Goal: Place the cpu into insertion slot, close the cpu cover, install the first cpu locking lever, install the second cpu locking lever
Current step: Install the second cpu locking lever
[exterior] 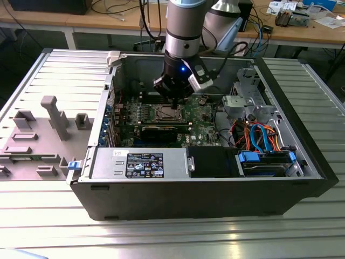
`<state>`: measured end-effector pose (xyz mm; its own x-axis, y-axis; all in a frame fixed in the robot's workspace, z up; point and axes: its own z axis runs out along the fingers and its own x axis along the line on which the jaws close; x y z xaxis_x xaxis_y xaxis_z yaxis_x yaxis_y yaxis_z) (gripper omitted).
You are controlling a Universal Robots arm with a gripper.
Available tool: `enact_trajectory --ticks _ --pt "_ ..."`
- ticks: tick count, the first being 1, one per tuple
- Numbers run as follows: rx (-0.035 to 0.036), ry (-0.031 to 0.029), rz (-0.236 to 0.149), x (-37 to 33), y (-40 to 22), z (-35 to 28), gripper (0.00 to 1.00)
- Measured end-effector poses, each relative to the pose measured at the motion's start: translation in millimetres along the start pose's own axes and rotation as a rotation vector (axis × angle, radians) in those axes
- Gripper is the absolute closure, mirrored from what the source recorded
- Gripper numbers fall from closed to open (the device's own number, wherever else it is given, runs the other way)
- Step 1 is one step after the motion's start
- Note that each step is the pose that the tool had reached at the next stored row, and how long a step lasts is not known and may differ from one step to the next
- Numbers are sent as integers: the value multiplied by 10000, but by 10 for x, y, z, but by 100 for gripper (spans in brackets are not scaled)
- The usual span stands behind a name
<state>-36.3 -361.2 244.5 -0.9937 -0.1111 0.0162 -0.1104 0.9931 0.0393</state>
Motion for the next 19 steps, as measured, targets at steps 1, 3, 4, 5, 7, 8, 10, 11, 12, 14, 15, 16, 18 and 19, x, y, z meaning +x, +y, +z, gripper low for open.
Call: enact_trajectory --ticks 1,3,4,5,7,8,10,11,12,14,15,16,18,19 --pt "-11 21 0 1 -6 0 89" --pt "-15 34 1 3 -24 0 89" --pt "-17 37 1 4 -37 0 89" --pt "-24 39 1 7 -60 -1 89" --pt "-44 39 0 12 -107 -4 89" --pt "-76 35 0 15 -132 -4 89" --pt "-145 29 -1 19 -172 -5 89" --pt "-183 26 -2 22 -193 -6 89" --pt "-260 19 -5 25 -224 -8 89" --pt "-307 33 -5 27 -239 -8 89" --pt "-322 53 -3 29 -246 -8 89" --pt "-334 80 -2 30 -253 -9 89" --pt "-356 129 -1 32 -272 -9 89" --pt "-371 152 1 35 -287 -10 89"
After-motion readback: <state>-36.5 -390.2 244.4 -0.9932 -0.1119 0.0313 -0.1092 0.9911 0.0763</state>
